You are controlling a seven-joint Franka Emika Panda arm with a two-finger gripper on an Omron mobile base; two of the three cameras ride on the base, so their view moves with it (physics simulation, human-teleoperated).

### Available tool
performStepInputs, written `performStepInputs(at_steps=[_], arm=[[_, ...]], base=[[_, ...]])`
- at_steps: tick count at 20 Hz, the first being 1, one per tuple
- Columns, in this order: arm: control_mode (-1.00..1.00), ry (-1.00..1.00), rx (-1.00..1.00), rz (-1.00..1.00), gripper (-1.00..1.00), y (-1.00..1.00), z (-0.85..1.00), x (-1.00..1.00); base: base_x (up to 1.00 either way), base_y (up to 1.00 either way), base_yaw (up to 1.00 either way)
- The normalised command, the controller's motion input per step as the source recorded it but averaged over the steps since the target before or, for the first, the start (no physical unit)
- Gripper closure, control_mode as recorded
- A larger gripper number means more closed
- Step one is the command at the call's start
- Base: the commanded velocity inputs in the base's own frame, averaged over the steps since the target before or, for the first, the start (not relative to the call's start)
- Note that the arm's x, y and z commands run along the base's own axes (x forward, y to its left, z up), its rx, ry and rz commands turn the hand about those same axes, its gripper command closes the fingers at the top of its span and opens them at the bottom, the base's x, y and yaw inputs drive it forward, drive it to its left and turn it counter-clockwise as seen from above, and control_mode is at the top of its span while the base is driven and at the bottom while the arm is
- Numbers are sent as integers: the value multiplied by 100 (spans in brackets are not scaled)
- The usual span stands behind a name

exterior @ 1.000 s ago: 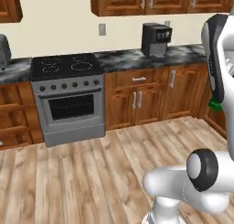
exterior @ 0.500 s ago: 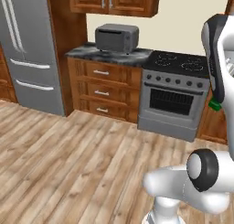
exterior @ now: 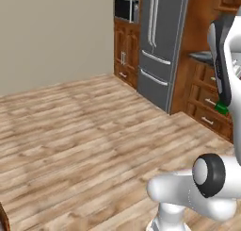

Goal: Move the drinks to the dining counter.

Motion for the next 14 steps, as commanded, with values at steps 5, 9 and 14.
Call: performStepInputs(at_steps=[5, 9, 14], arm=[[100, 0, 0, 0, 100, 0, 0, 0], [100, 0, 0, 0, 100, 0, 0, 0], [100, 0, 0, 0, 100, 0, 0, 0]], base=[[20, -3, 96], [35, -2, 83], [39, 0, 77]])
